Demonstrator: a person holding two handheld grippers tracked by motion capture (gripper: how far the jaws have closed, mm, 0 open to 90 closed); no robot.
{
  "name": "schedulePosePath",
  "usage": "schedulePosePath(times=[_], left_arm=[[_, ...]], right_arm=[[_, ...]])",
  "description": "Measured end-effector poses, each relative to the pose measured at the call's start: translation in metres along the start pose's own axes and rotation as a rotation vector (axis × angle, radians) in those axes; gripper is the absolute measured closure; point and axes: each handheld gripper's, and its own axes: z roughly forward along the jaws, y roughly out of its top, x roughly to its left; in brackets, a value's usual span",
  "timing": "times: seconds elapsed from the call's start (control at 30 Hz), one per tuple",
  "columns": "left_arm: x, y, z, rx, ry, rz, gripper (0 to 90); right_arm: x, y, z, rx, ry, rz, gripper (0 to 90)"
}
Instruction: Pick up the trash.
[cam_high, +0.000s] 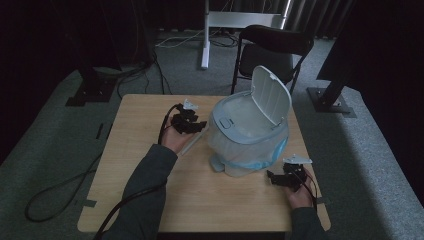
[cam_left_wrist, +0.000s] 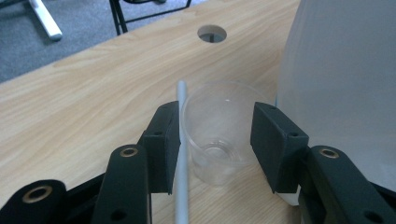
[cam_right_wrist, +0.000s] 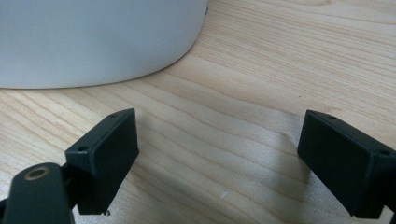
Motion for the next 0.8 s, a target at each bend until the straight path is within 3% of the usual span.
schedulePosePath(times=[0.27,0.53,0.8], left_arm=[[0.003,-0.007,0.01,0.038,0.01,-0.025,52.9],[0.006,-0.014,0.016,0.062,-0.007,-0.056,53.1],[0.011,-0.021,0.012,0.076,-0.027,-0.069,62.7]], right_arm=[[0.0,0.0,0.0,0.0,0.0,0.0,11.3],[0.0,0.0,0.0,0.0,0.0,-0.001,11.3],[0.0,0.0,0.0,0.0,0.0,-0.002,11.3]])
